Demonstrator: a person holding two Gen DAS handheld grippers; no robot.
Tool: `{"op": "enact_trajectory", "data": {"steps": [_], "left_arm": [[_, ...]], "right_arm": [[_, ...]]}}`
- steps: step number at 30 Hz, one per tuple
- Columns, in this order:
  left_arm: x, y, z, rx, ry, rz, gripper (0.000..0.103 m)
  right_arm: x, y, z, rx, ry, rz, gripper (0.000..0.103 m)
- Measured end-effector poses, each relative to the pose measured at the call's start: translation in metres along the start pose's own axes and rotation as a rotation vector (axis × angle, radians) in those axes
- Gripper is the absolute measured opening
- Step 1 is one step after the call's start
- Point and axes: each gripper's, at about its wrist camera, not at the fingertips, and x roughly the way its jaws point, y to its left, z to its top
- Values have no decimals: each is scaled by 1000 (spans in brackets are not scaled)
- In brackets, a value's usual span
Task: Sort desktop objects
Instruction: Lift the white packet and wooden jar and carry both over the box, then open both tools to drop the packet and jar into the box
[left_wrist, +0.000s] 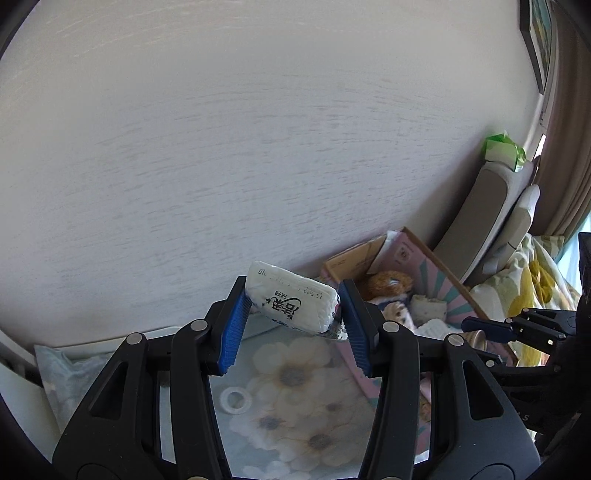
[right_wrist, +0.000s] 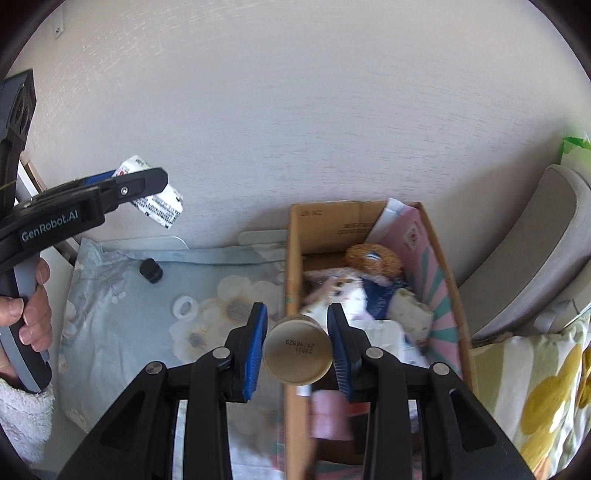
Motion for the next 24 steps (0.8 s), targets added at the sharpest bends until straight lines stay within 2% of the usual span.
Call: {"op": "enact_trajectory", "data": {"steps": [12,24], "left_arm": [[42,-76,18,7,15,1,45],[98,-130,17,9,102,-4,45]], "right_arm": [[-1,-55,-11,-93,55,39,31],[12,-93,-29,-153,128,100,31]]}}
